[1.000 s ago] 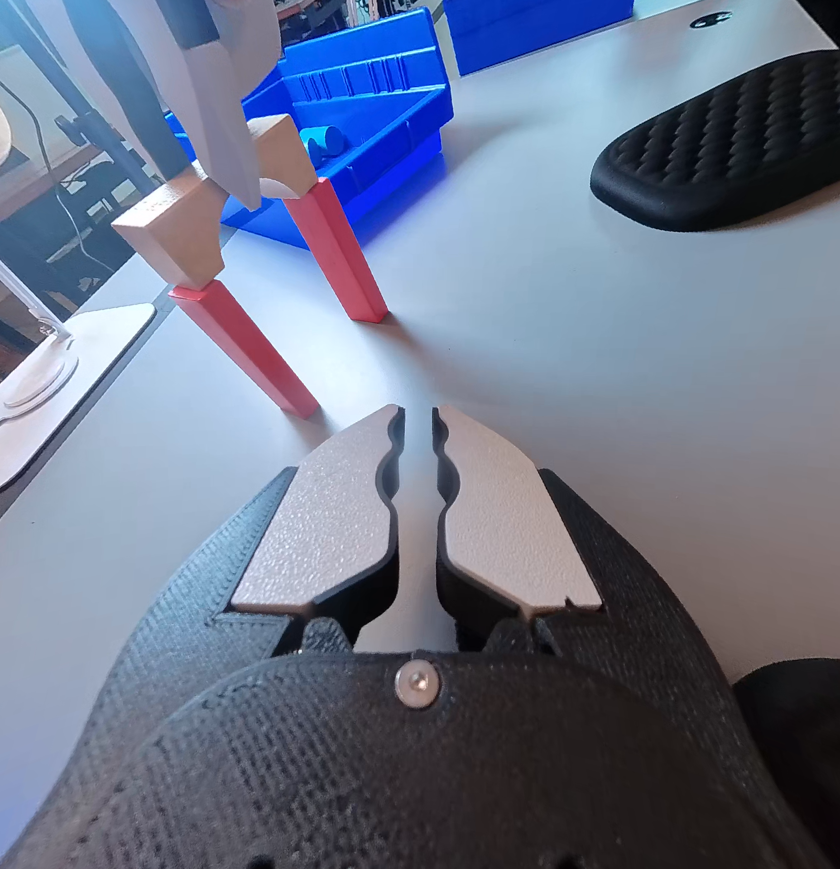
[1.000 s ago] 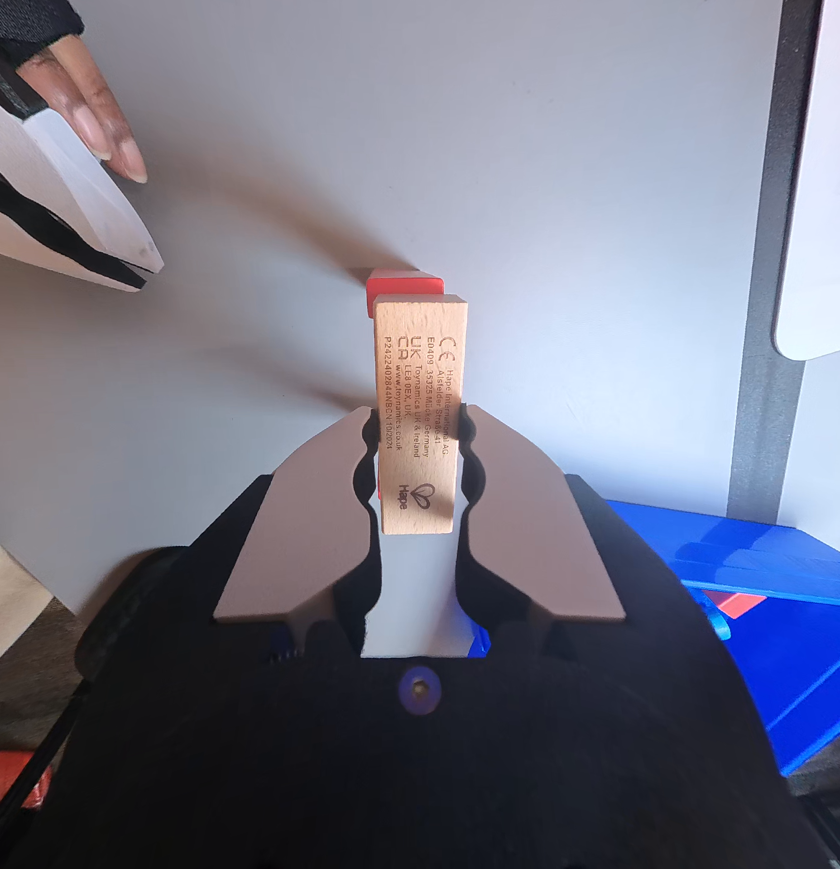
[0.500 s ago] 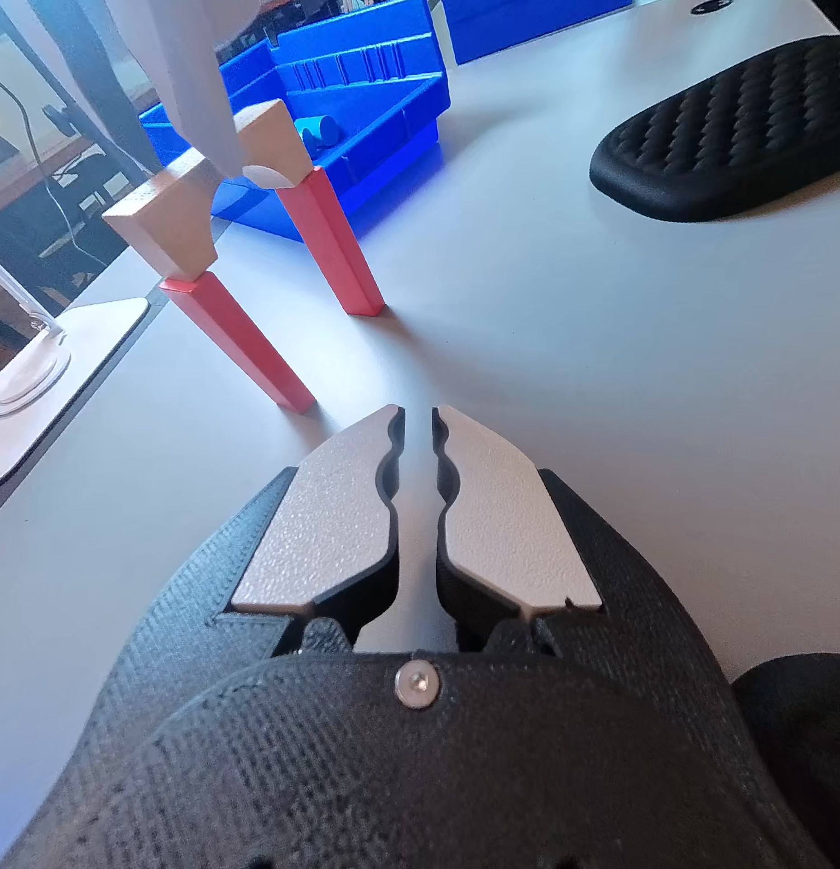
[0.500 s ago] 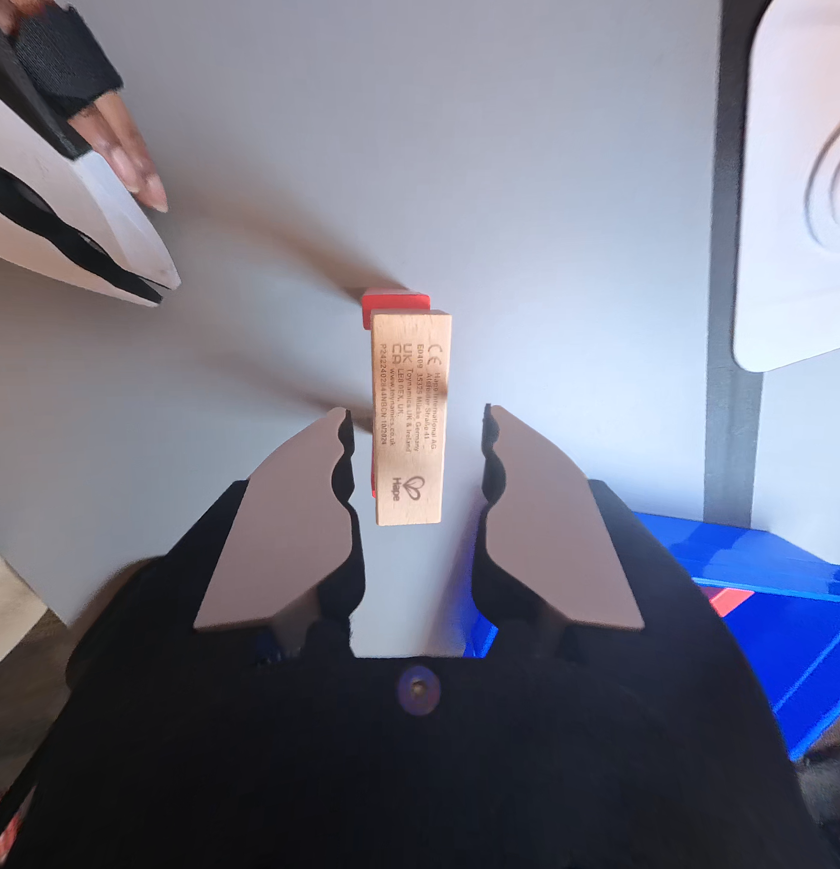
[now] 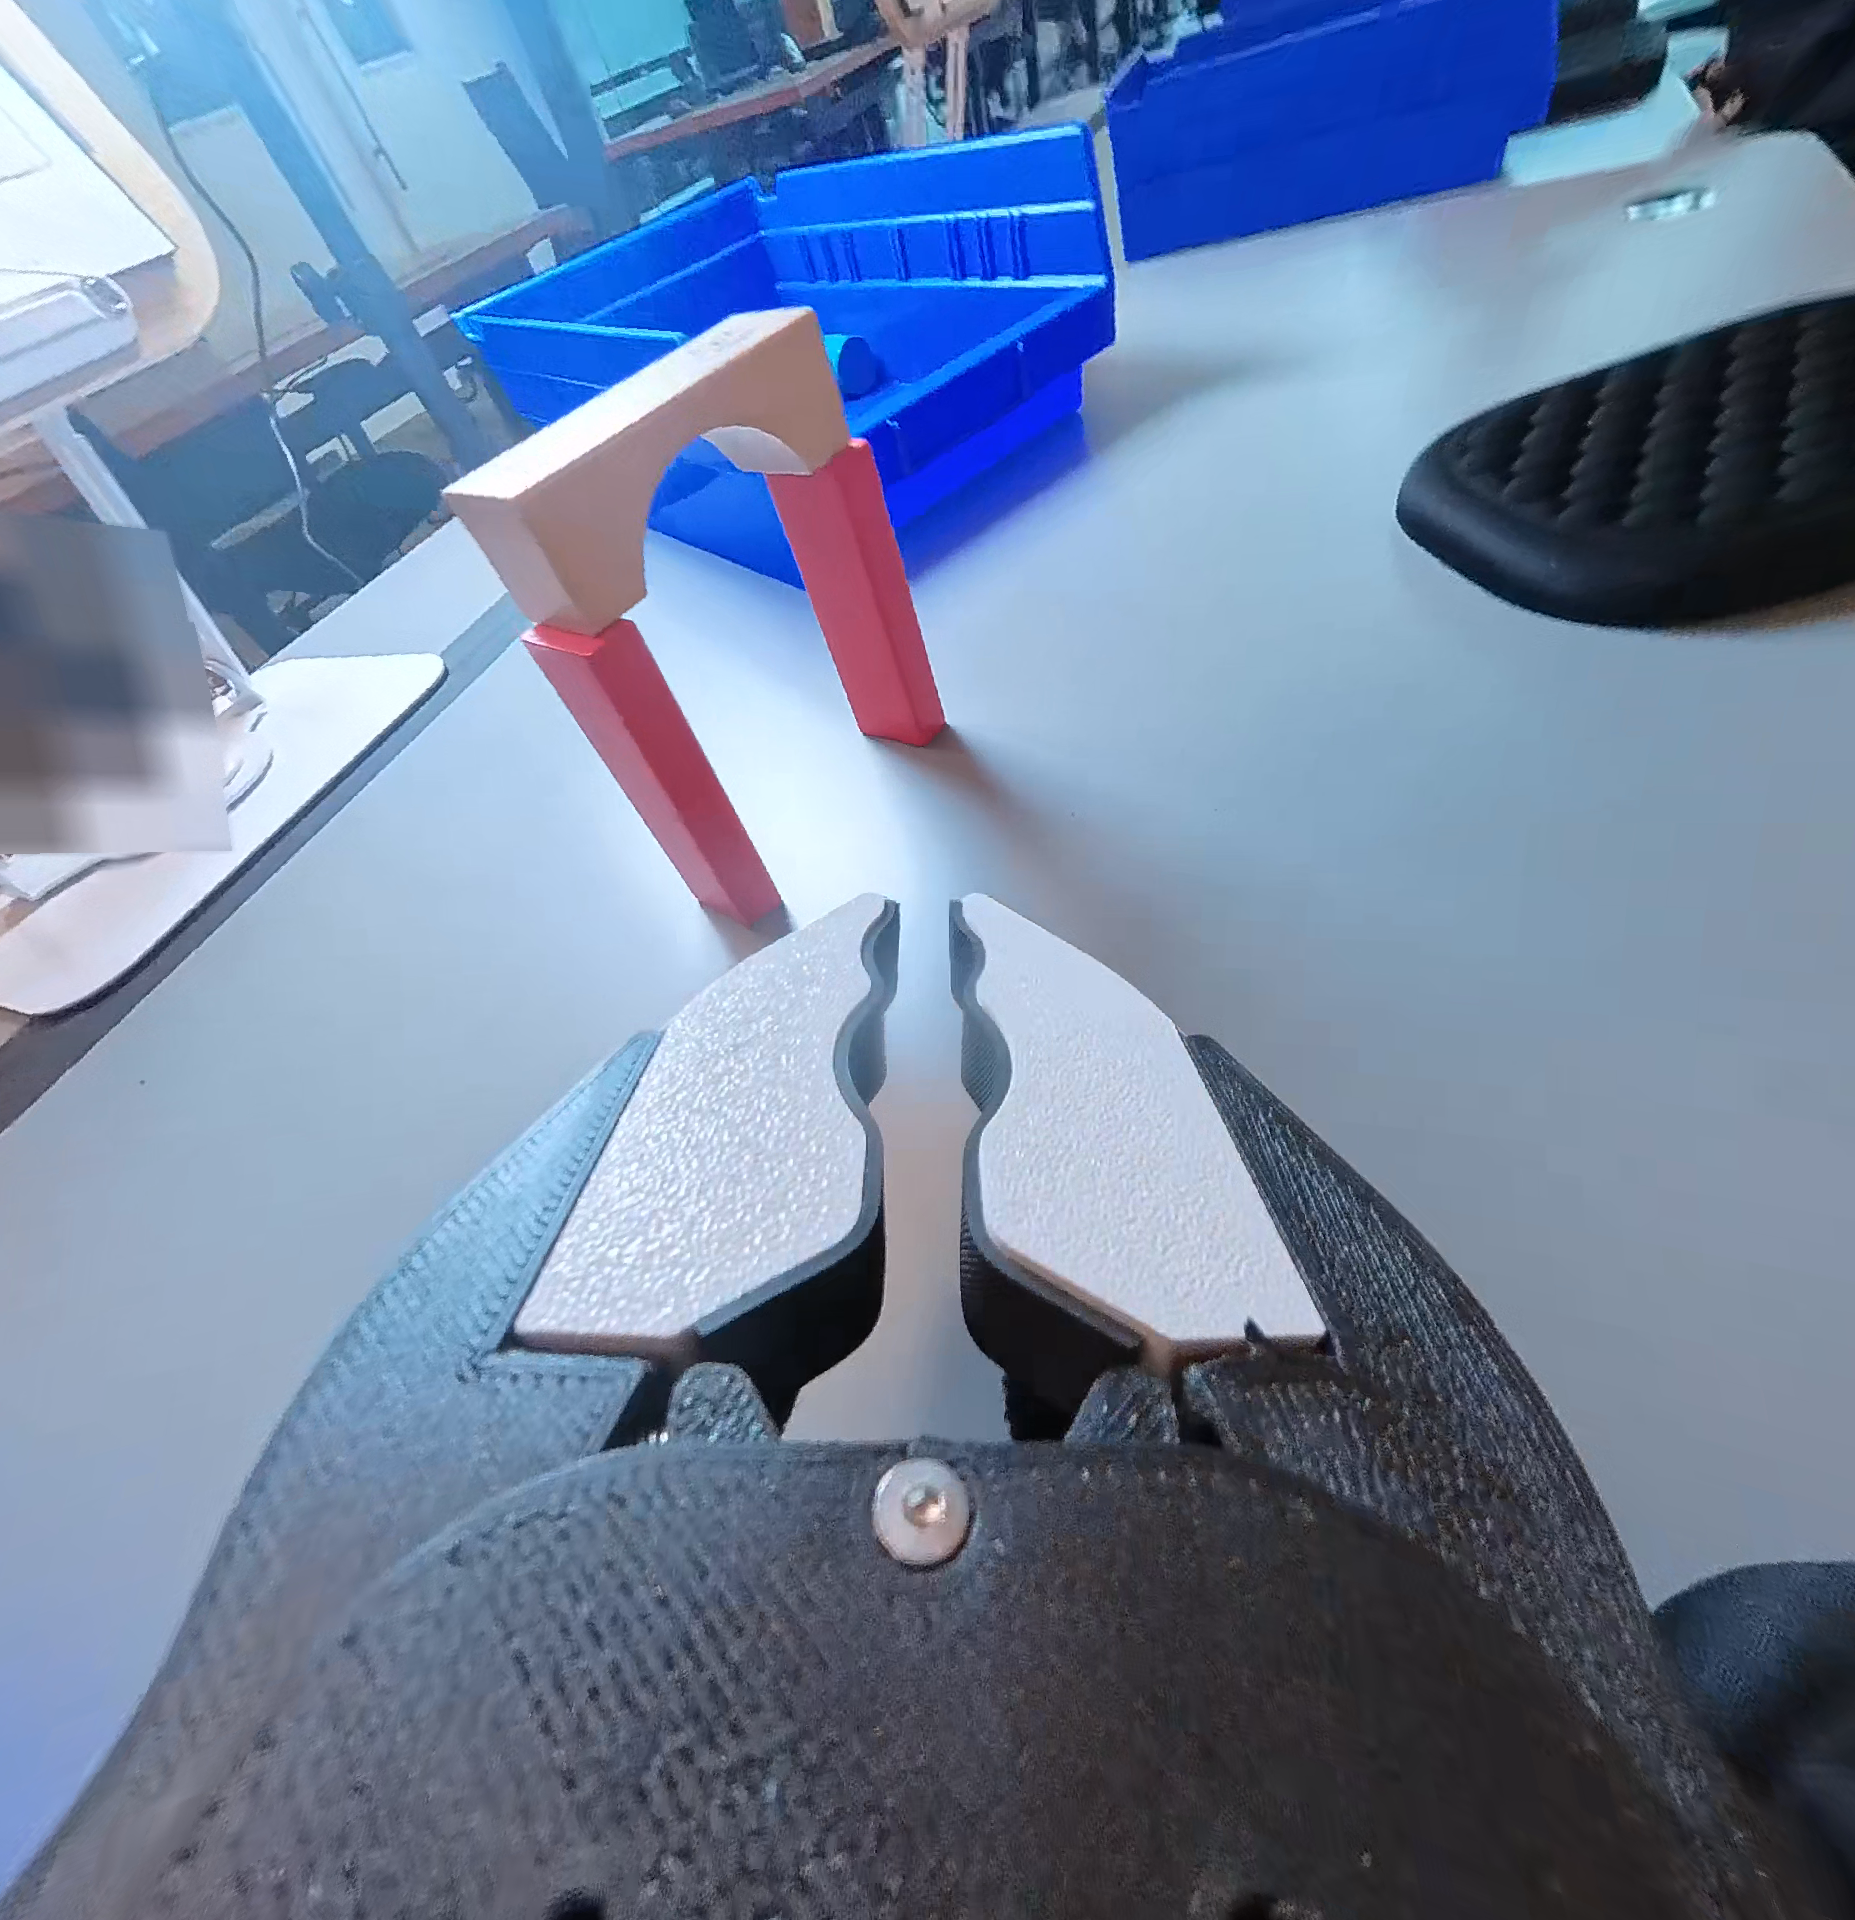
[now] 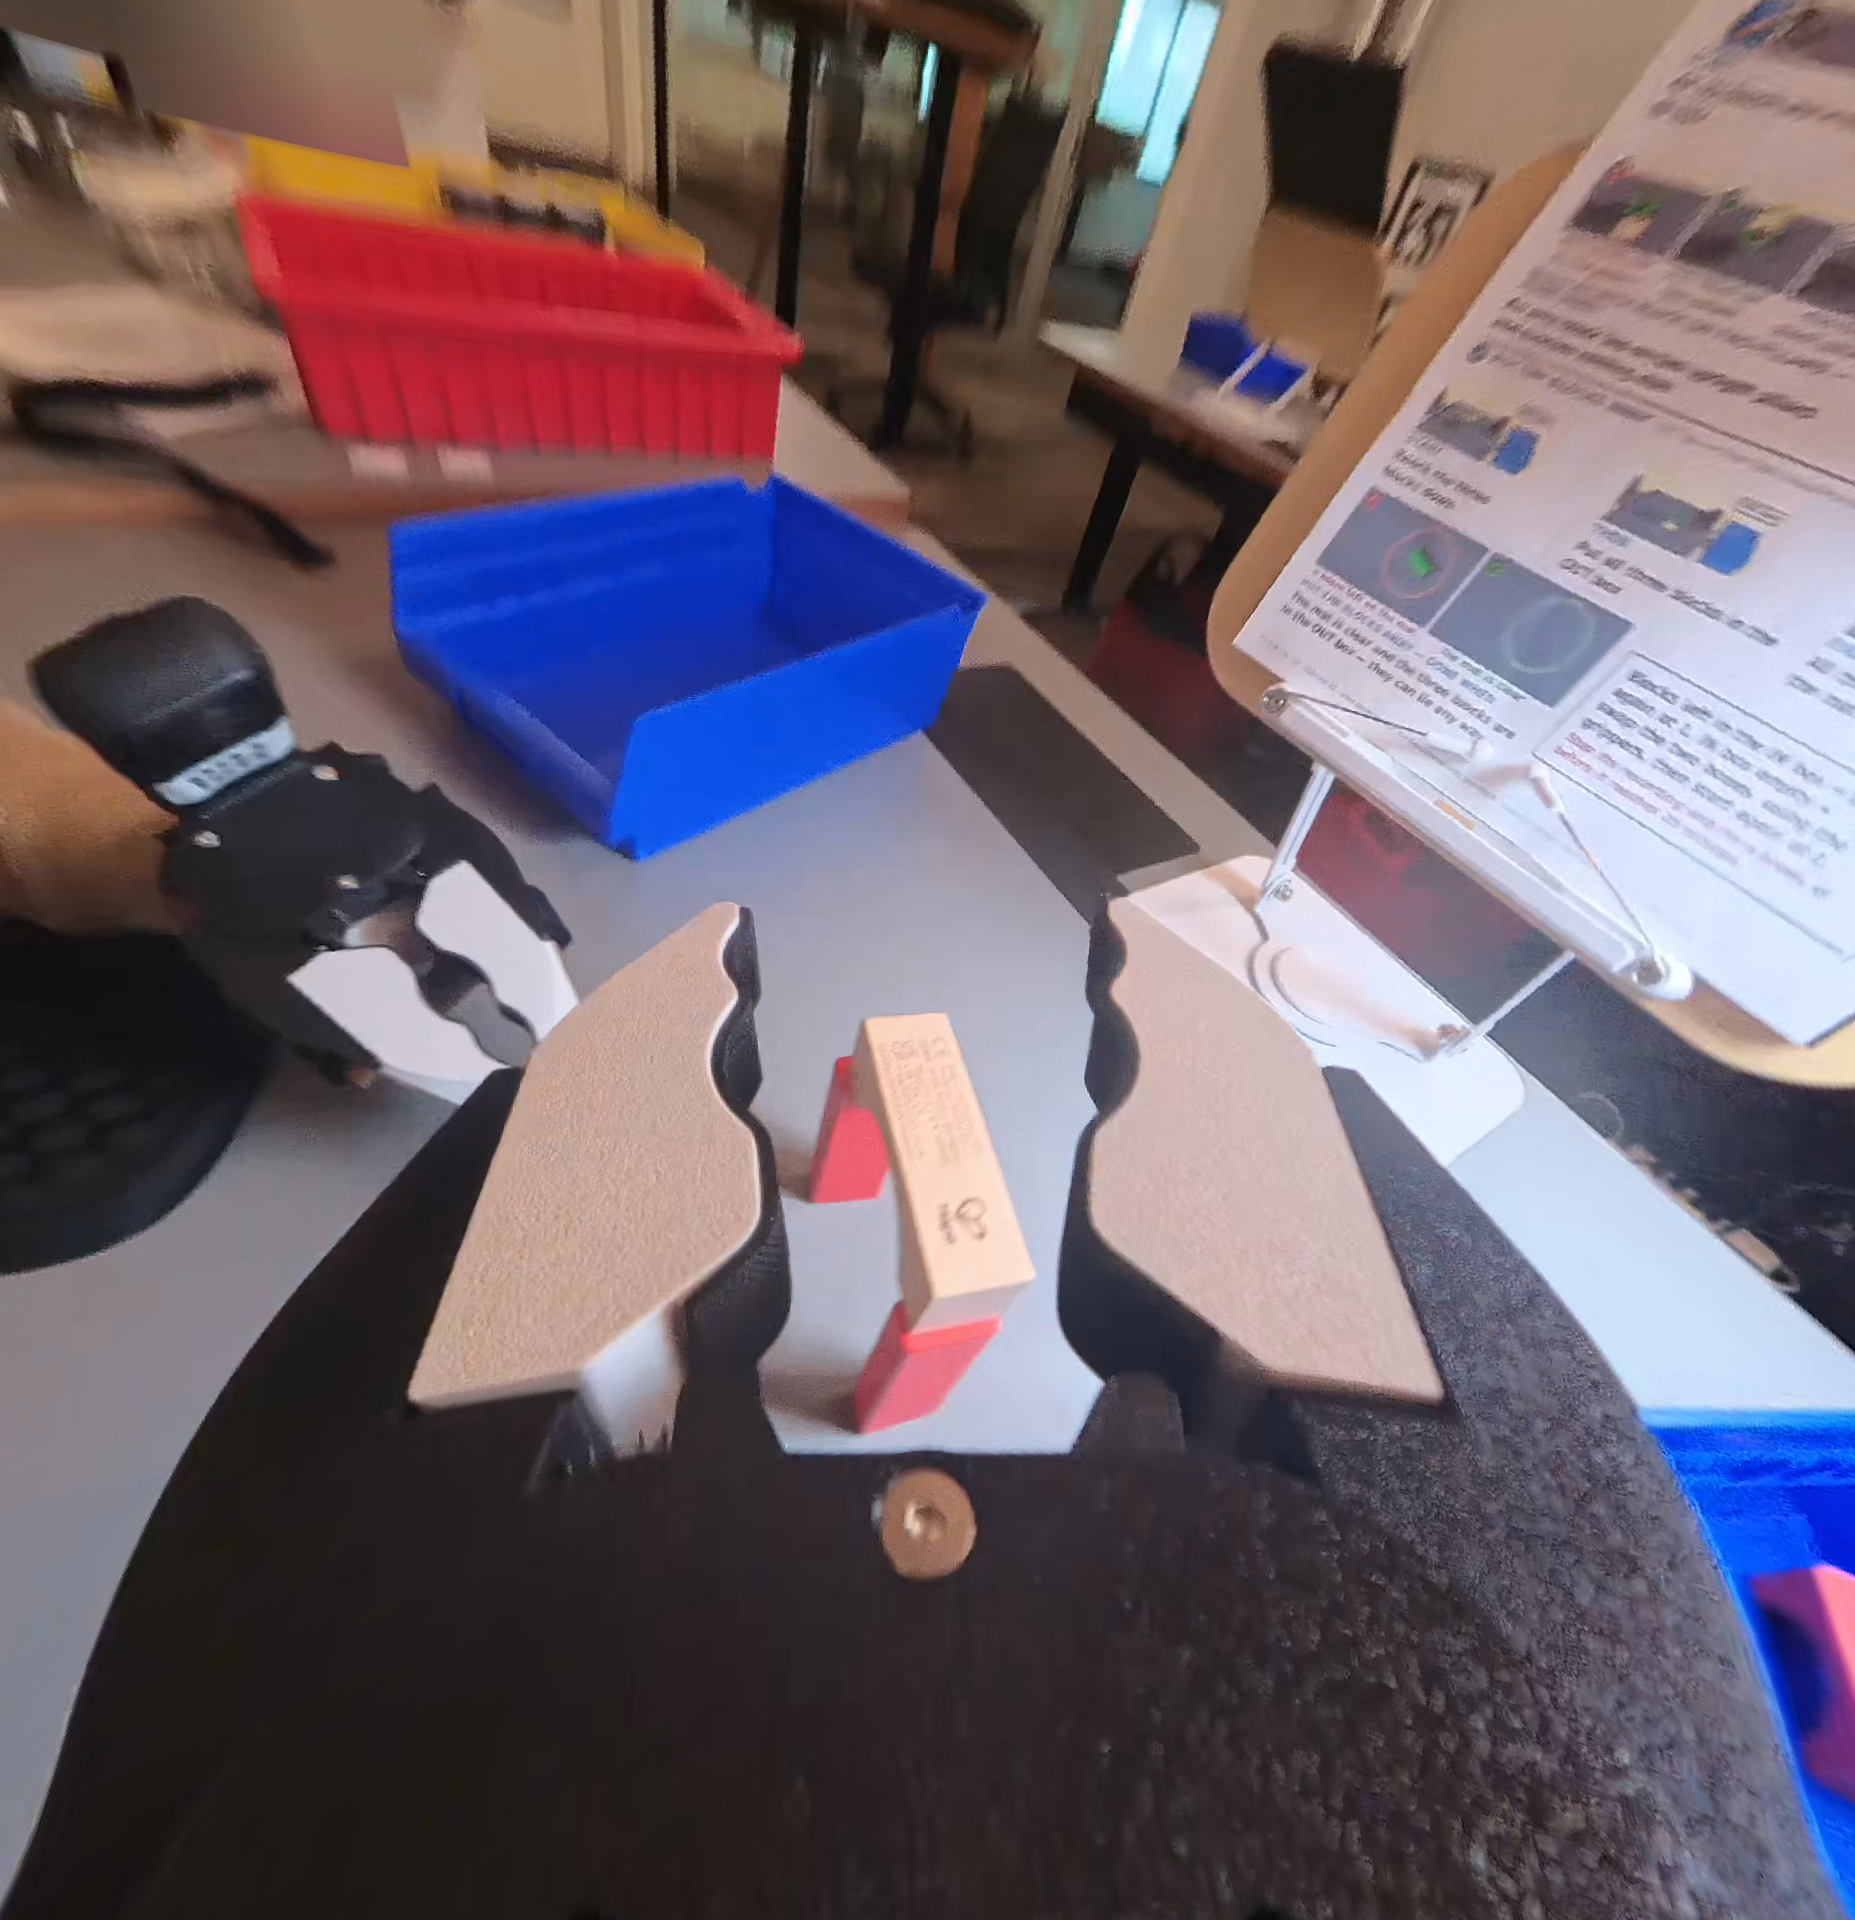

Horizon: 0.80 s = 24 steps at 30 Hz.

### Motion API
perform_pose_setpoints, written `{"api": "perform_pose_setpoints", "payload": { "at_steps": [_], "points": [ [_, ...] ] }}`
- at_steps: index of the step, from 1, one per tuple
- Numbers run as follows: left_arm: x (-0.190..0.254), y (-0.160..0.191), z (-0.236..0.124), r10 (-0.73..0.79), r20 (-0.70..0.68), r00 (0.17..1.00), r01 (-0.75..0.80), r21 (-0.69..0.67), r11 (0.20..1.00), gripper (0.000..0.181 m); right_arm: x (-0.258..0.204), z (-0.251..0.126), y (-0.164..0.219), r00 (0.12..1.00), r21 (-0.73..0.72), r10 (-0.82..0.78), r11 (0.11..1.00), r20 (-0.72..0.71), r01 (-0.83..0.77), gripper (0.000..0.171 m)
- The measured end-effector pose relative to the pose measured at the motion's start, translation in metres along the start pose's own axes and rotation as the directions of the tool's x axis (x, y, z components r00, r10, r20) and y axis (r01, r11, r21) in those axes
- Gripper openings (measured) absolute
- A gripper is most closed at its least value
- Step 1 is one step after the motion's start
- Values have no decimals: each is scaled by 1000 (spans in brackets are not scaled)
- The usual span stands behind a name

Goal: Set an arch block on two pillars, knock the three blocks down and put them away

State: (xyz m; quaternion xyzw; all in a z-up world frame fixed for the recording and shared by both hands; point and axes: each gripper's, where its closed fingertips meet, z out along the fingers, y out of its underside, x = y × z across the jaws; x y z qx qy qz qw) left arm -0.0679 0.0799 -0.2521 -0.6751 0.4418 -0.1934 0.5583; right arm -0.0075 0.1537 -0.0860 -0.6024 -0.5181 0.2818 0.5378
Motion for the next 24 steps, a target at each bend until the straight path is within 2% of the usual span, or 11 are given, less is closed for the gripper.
{"api": "perform_pose_setpoints", "payload": {
  "at_steps": [1,4,7,9,13,17,24],
  "points": [
    [-3,-2,-1,-23,11,1000,23,13,1000,9,-4,-11,7,999,60,29,998,-19,-28,61],
    [-13,-7,-2,-94,52,994,91,62,994,9,-17,-36,36,993,175,67,983,-99,-49,53],
    [-26,-7,-4,-155,101,983,145,102,984,8,-26,-50,63,979,235,71,972,-190,-25,34],
    [-34,-6,-6,-196,132,972,180,122,976,6,-29,-54,73,972,270,39,962,-233,26,0],
    [-41,-9,-12,-221,179,959,192,169,967,3,-20,-60,75,953,265,-11,960,-304,96,0],
    [-44,-13,-15,-191,217,957,152,184,971,2,-13,-54,98,953,215,5,975,-303,63,0],
    [-48,-19,-22,-182,265,947,130,201,971,0,-2,-55,107,946,190,25,981,-323,39,0]
  ]
}}
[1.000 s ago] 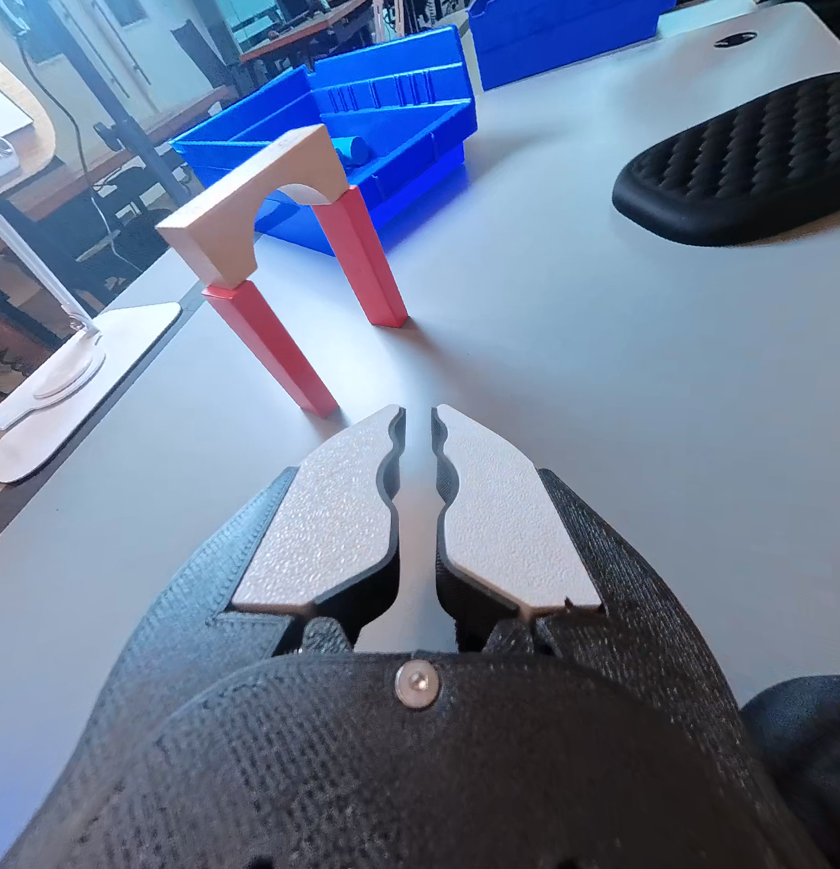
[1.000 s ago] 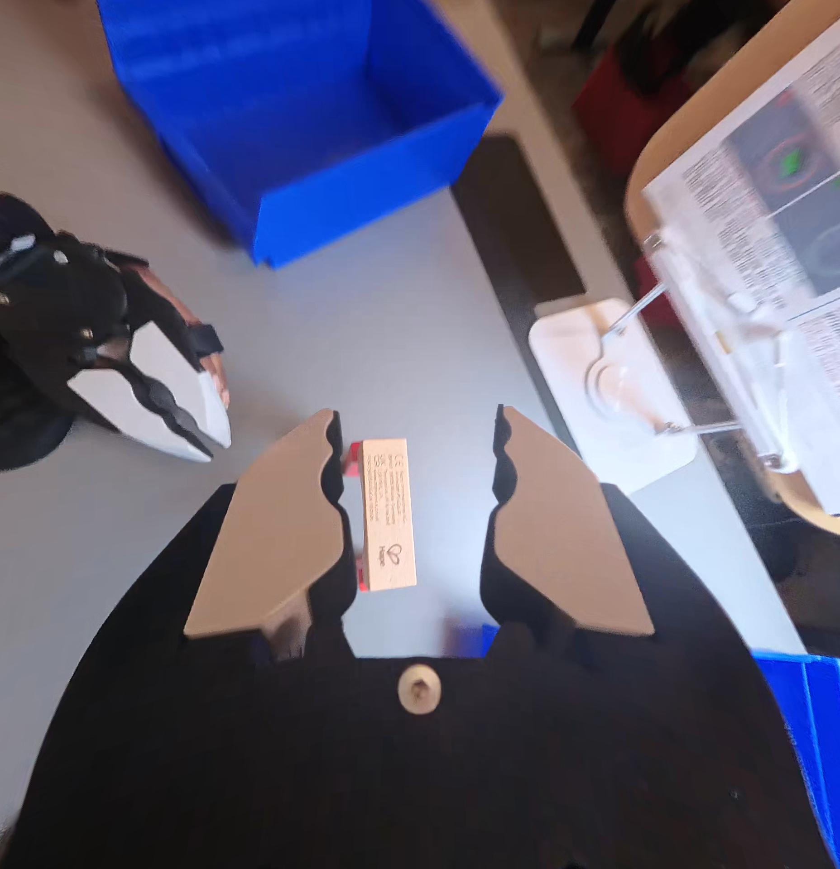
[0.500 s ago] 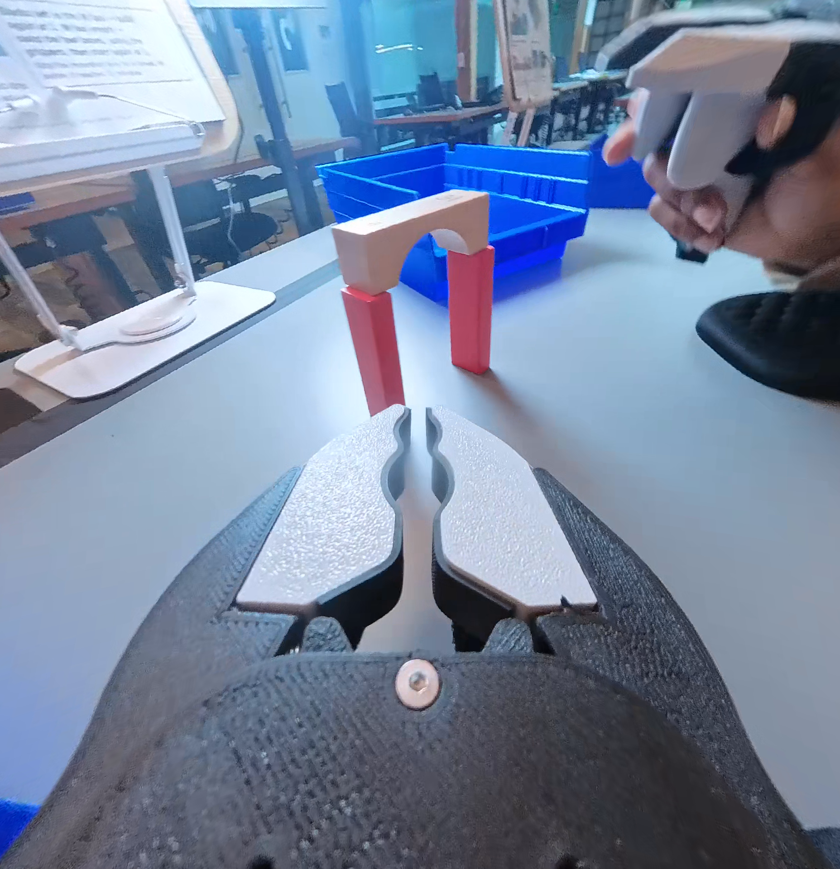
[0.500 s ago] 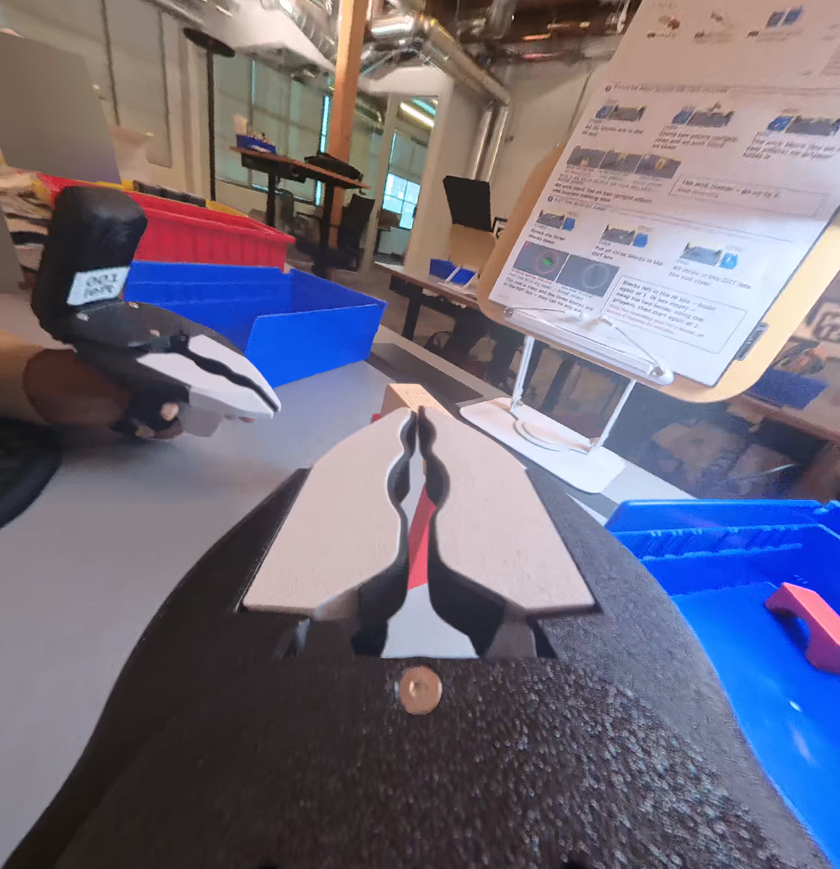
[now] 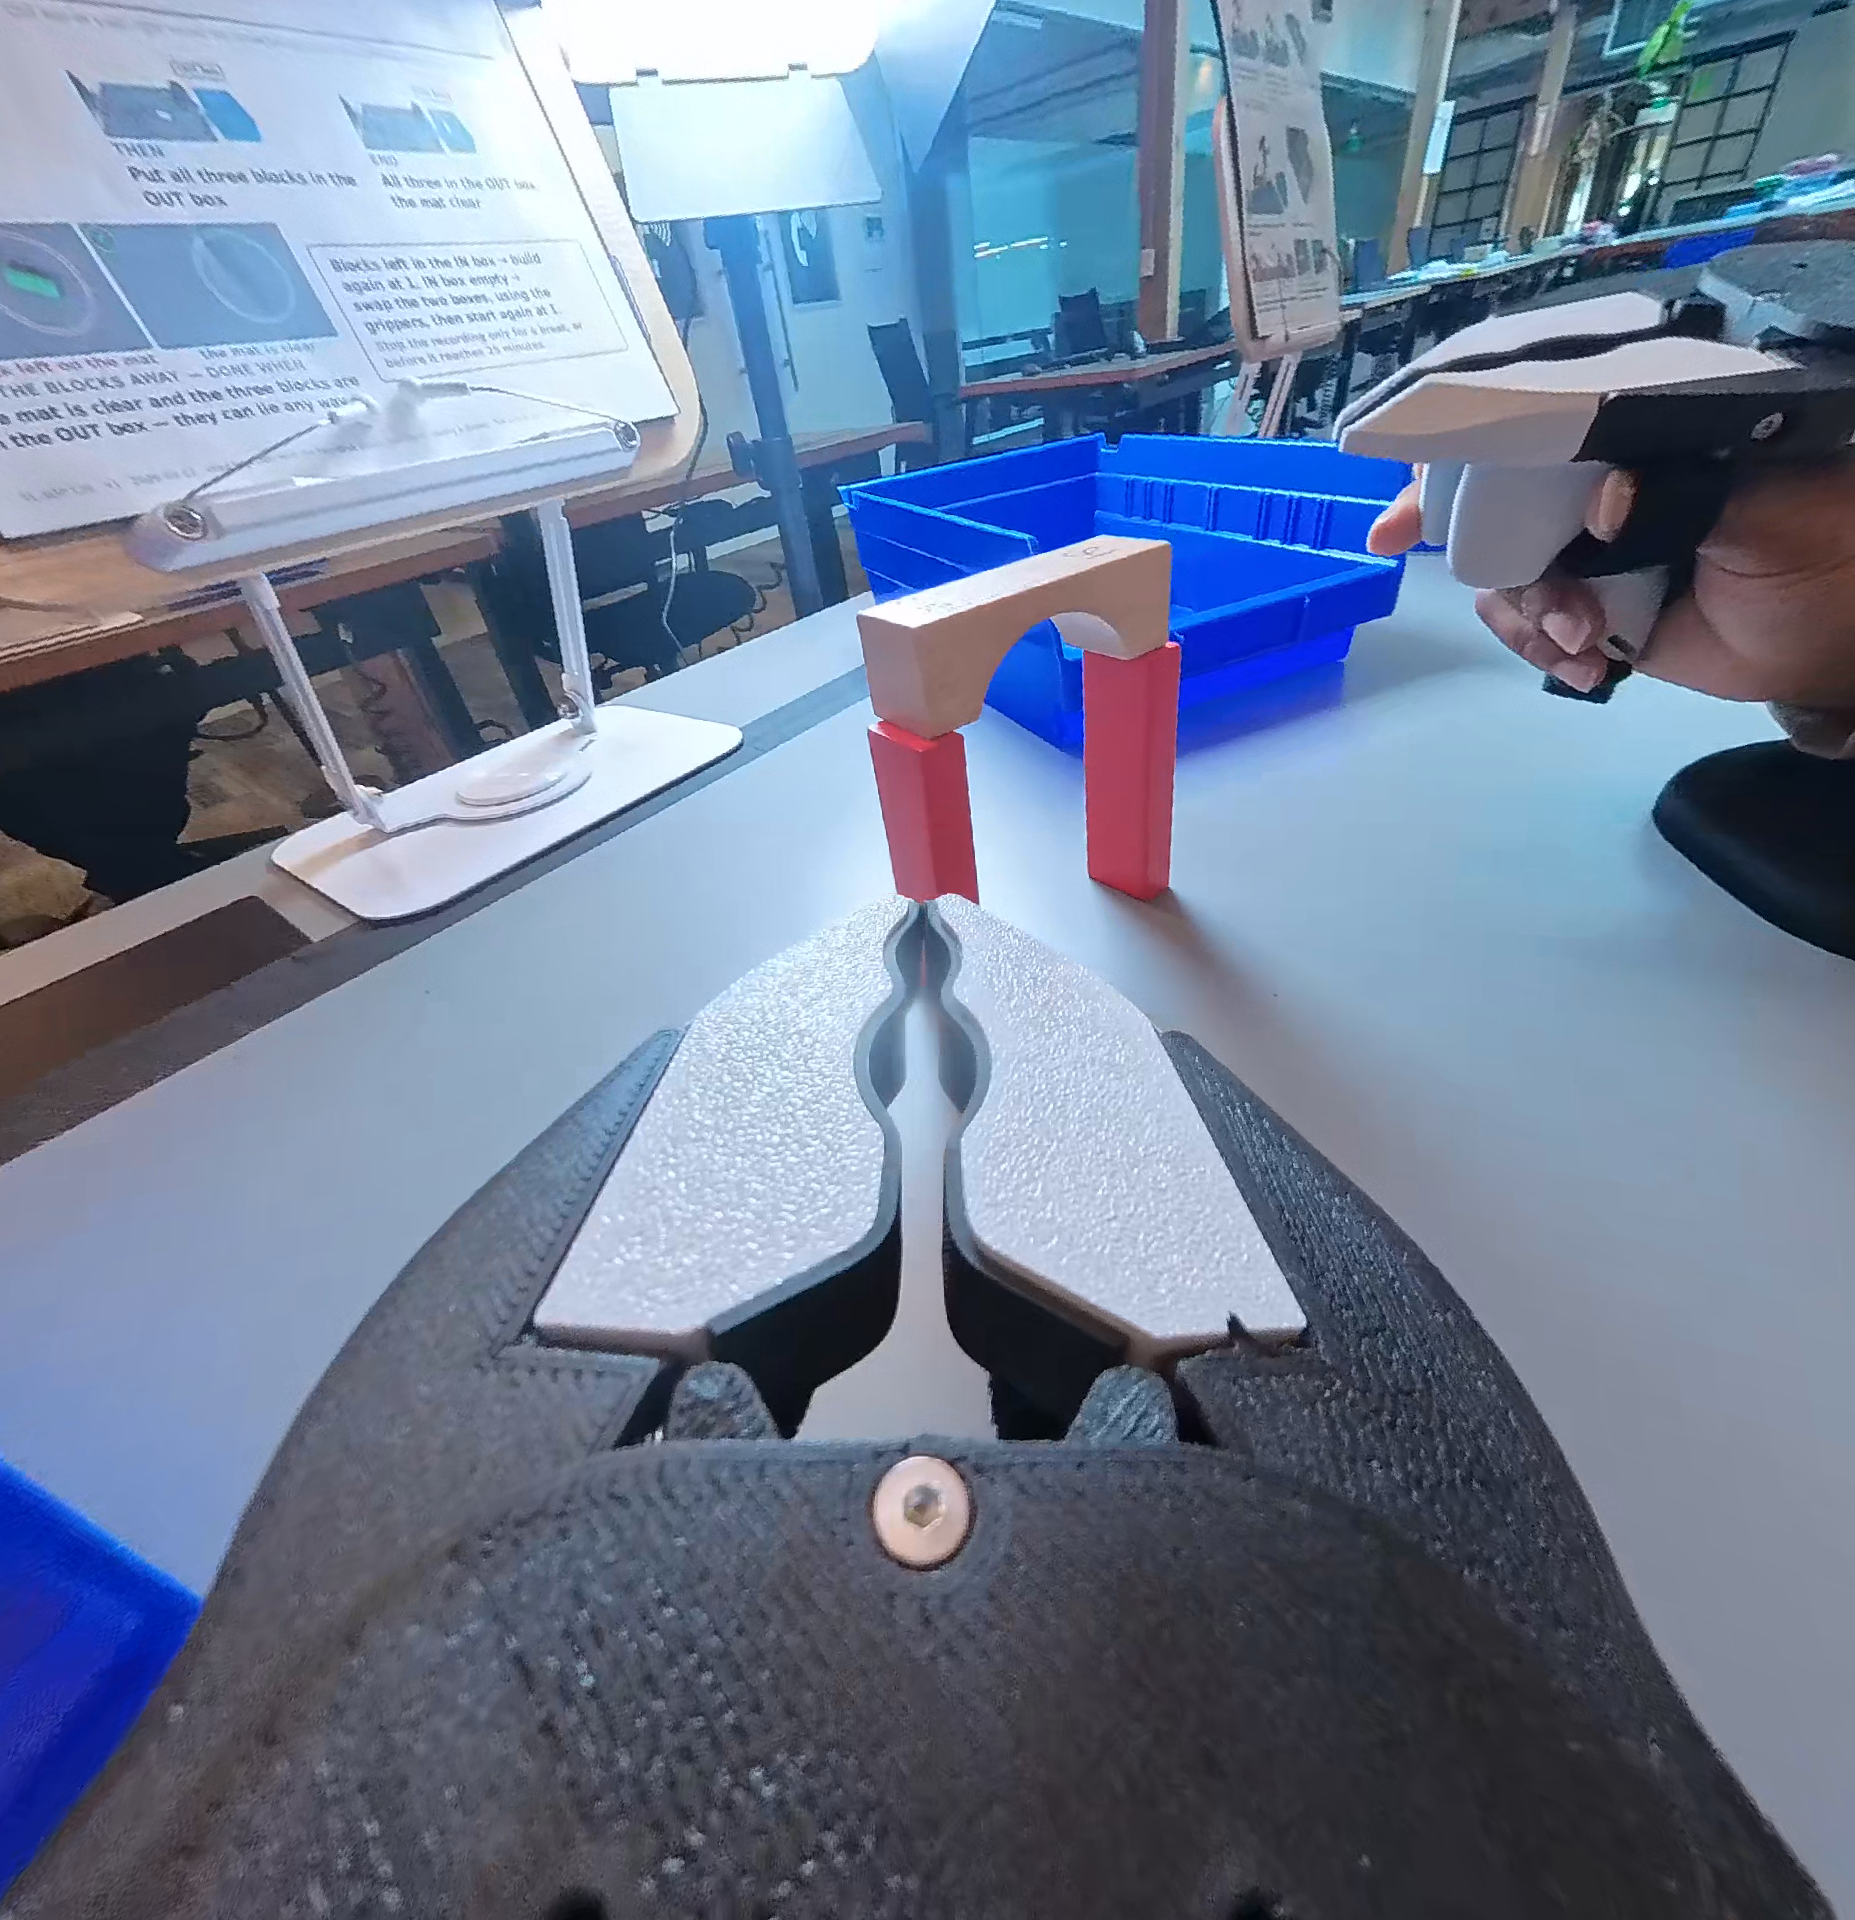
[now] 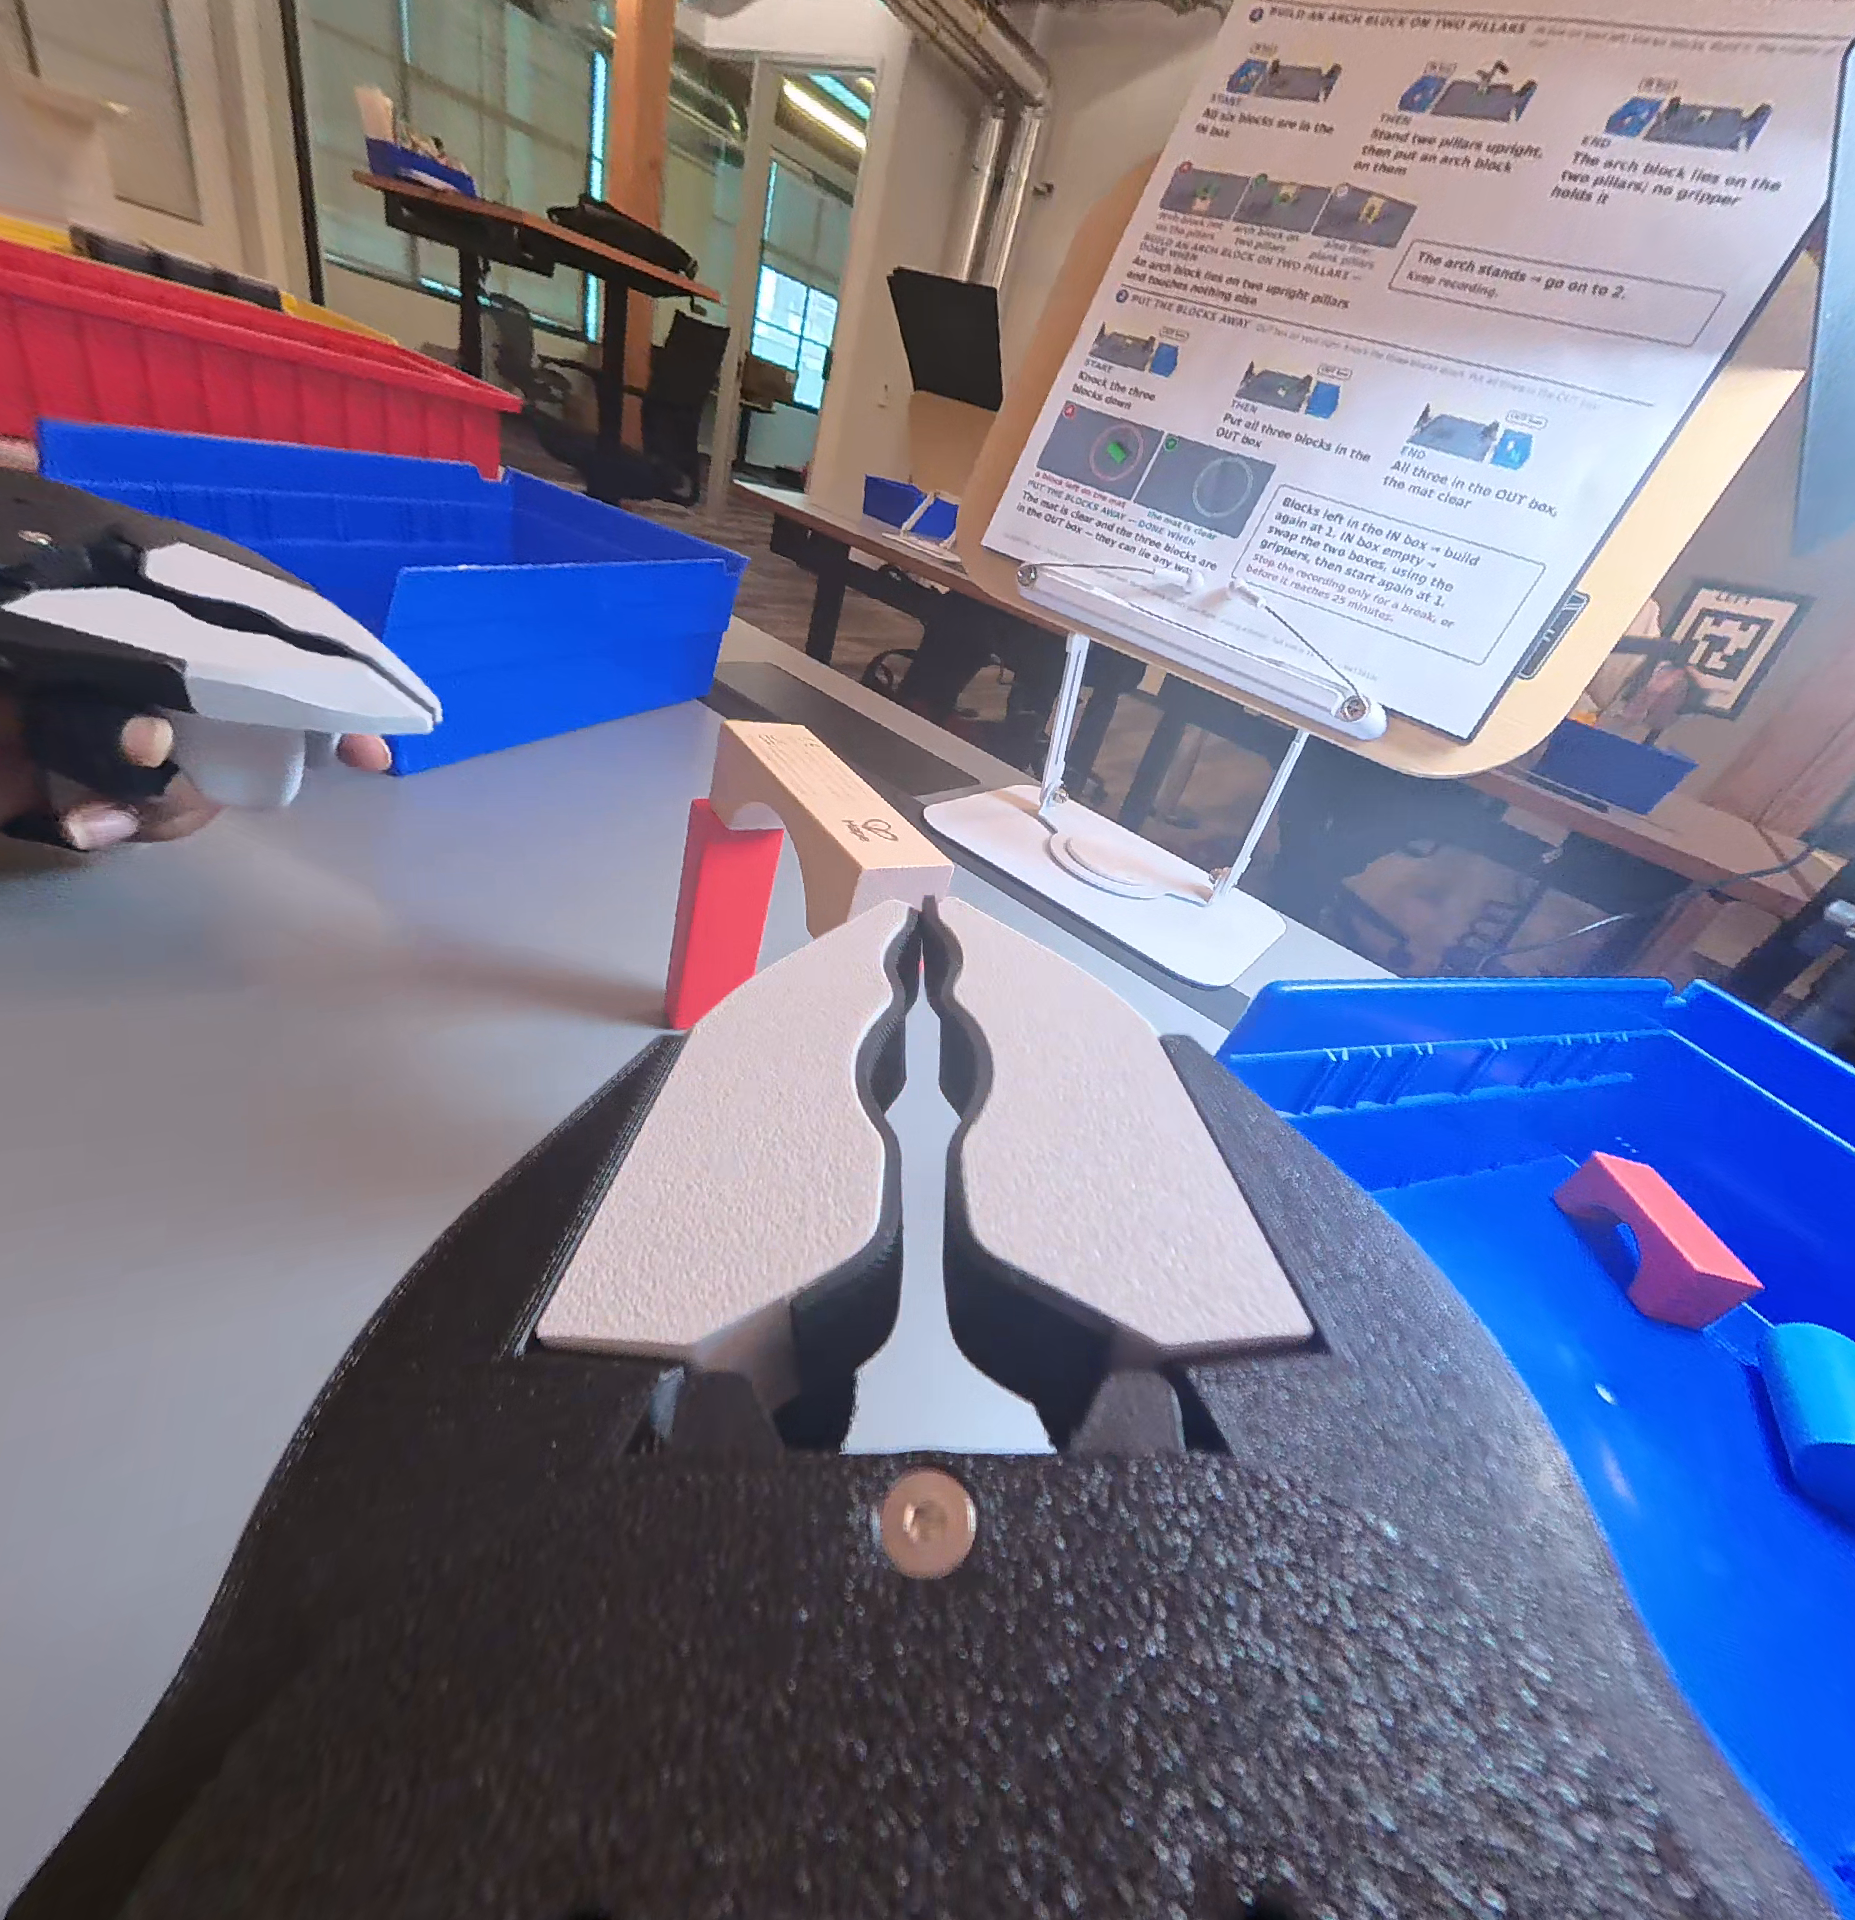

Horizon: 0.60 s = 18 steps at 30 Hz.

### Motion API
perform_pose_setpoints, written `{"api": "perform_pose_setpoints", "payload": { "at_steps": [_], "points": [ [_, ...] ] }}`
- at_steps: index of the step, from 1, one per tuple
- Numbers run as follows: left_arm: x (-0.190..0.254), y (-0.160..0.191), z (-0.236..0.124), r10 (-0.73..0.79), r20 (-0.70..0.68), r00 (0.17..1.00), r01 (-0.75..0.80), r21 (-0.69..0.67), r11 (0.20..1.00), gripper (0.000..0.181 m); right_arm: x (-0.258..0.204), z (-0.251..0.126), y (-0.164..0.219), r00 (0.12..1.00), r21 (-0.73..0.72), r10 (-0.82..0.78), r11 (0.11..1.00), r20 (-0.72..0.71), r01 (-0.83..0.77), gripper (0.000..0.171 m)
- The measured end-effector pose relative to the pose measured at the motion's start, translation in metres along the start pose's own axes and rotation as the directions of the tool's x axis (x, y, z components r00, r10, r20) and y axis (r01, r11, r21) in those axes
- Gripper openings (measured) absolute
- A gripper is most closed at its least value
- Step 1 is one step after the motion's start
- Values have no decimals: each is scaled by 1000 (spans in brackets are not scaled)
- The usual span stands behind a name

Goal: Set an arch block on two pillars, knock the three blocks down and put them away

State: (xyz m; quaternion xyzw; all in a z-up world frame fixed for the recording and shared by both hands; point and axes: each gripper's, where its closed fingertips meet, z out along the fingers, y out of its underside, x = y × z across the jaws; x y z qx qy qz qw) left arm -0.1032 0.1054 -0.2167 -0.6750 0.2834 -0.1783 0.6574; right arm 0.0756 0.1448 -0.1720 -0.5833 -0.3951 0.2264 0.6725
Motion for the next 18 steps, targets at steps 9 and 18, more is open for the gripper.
{"api": "perform_pose_setpoints", "payload": {
  "at_steps": [9,18],
  "points": [
    [-6,4,1,27,41,999,-26,-17,1000,0,6,5,18,999,-81,37,996,-4,-37,3],
    [0,6,3,97,26,995,-96,-27,995,0,9,8,26,998,-110,67,992,-7,-67,15]
  ]
}}
